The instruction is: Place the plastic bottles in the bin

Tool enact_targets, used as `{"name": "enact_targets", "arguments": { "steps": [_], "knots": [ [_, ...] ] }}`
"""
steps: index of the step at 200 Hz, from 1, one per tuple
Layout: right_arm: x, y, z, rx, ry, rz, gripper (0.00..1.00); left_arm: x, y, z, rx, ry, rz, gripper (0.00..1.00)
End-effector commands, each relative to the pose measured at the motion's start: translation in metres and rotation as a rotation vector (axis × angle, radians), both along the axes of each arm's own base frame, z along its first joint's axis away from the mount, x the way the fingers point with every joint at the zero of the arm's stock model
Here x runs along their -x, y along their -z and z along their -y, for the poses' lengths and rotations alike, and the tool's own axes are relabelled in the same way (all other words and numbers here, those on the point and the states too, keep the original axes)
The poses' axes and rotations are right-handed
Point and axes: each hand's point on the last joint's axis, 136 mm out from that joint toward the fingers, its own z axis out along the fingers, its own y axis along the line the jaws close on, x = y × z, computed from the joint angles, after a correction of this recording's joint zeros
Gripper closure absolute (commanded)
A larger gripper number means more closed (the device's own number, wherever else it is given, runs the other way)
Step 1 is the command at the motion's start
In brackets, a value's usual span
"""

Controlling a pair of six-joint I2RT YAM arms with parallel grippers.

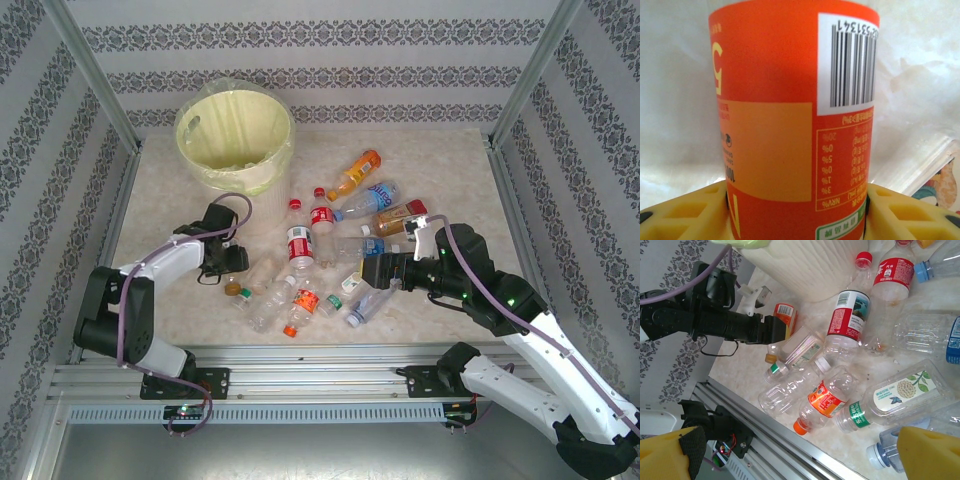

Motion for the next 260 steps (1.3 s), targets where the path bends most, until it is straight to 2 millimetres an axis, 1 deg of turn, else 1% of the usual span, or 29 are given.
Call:
{"name": "enact_targets", "arguments": {
  "steps": [1, 26, 71, 109, 128, 141, 165, 197, 212, 228, 260],
  "knots": [
    [0.001, -0.001, -0.002, -0.009, -0.006, 0.011, 0.02, 0.005, -0.016, -0.009, -0.012, -0.045, 0.034, 0.46],
    [0.001, -0.004, -0.002, -0.012, -0.008, 0.015, 0.02, 0.013, -0.038, -0.012, -0.005, -0.051, 0.064, 0.47],
    [0.002, -0.011, -0.004, -0.035, -0.013, 0.027, 0.02, 0.04, -0.082, -0.02, 0.0, -0.063, 0.128, 0.5],
    [0.002, -0.023, -0.007, -0.064, -0.025, 0.045, 0.02, 0.058, -0.131, -0.03, -0.012, -0.083, 0.214, 0.52],
    [0.002, -0.028, -0.008, -0.075, -0.028, 0.053, 0.02, 0.061, -0.155, -0.034, -0.017, -0.078, 0.263, 0.52],
    [0.002, -0.032, -0.009, -0.089, -0.032, 0.06, 0.02, 0.06, -0.173, -0.034, -0.018, -0.069, 0.297, 0.52],
    [0.004, -0.043, -0.013, -0.129, -0.048, 0.077, 0.02, 0.051, -0.208, -0.036, -0.031, -0.057, 0.369, 0.53],
    [0.008, -0.062, -0.01, -0.173, -0.047, 0.119, 0.02, 0.027, -0.254, -0.033, -0.053, -0.021, 0.45, 0.53],
    [0.01, -0.076, -0.008, -0.193, -0.045, 0.148, 0.02, 0.013, -0.275, -0.031, -0.059, -0.008, 0.481, 0.52],
    [0.012, -0.095, -0.006, -0.224, -0.043, 0.193, 0.02, -0.004, -0.295, -0.026, -0.06, 0.013, 0.514, 0.52],
    [0.014, -0.131, 0.001, -0.25, -0.033, 0.306, 0.02, -0.04, -0.327, -0.015, -0.05, 0.05, 0.558, 0.52]
  ]
}}
